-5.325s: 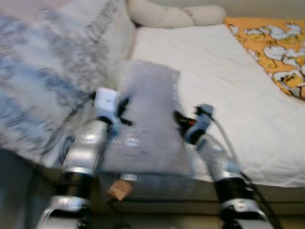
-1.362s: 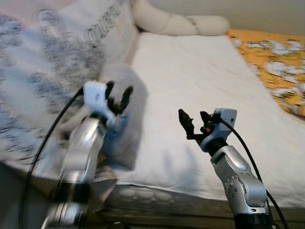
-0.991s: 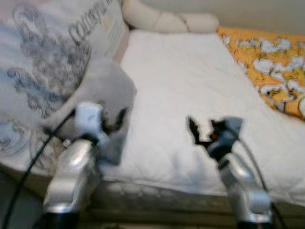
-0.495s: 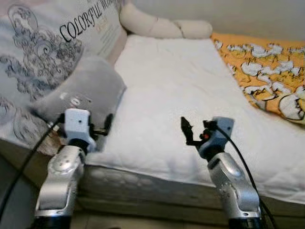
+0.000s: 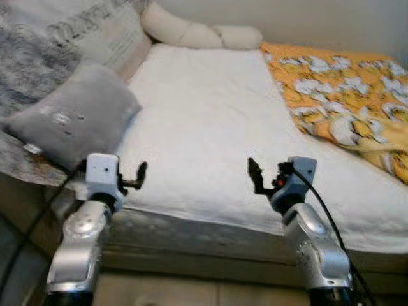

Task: Clean up the room

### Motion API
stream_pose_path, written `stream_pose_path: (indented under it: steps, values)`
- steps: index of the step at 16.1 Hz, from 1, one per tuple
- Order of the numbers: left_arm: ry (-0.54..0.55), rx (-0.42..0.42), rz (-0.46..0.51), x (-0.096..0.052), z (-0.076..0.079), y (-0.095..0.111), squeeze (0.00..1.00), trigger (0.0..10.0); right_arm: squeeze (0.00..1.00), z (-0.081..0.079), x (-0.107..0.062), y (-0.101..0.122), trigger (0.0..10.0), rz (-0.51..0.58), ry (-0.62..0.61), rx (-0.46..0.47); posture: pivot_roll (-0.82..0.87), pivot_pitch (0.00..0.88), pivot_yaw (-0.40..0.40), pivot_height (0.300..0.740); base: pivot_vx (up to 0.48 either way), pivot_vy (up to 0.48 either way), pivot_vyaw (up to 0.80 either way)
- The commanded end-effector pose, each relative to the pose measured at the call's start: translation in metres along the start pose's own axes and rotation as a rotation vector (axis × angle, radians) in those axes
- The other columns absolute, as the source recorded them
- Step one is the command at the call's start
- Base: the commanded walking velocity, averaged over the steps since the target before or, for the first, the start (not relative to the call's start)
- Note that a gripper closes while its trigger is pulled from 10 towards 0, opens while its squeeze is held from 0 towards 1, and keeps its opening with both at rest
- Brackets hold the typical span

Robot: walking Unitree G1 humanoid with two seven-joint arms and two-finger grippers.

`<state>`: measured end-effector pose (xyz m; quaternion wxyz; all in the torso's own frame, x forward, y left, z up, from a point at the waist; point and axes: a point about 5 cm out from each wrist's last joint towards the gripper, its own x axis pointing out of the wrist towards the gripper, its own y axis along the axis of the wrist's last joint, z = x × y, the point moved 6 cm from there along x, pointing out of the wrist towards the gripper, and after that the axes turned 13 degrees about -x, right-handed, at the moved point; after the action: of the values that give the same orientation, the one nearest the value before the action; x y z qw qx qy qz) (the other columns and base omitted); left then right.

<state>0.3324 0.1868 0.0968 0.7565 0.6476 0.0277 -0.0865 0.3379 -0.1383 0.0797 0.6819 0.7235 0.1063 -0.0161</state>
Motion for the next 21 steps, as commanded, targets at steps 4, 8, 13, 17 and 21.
stream_pose_path:
  steps: [4, 8, 13, 17, 21]
  values:
    - [-0.007, 0.007, 0.021, 0.004, 0.003, 0.006, 0.84, 10.0, 1.0, 0.005, 0.003, -0.001, 10.0, -0.009, -0.011, -0.009, 0.05, 0.0, -0.017, 0.74, 0.0, -0.343, 0.0]
    - [-0.021, 0.014, 0.016, 0.006, 0.005, 0.005, 0.84, 10.0, 1.0, 0.014, 0.006, -0.001, 10.0, -0.01, -0.046, 0.013, 0.04, 0.0, -0.011, 0.74, 0.0, -0.341, 0.0]
    - [-0.018, 0.039, 0.02, 0.008, 0.002, 0.009, 0.84, 10.0, 1.0, 0.008, 0.005, -0.014, 10.0, -0.045, -0.042, 0.026, 0.07, 0.0, -0.01, 0.74, 0.0, -0.339, 0.51]
    - [-0.022, 0.033, 0.016, 0.008, 0.005, 0.006, 0.84, 10.0, 1.0, 0.008, 0.007, -0.01, 10.0, -0.034, -0.036, 0.008, 0.05, 0.0, -0.003, 0.74, 0.0, -0.349, 0.52]
    - [-0.024, 0.032, 0.021, 0.009, 0.007, 0.007, 0.84, 10.0, 1.0, 0.012, 0.007, -0.013, 10.0, -0.04, -0.044, 0.003, 0.06, 0.0, -0.008, 0.74, 0.0, -0.356, 0.52]
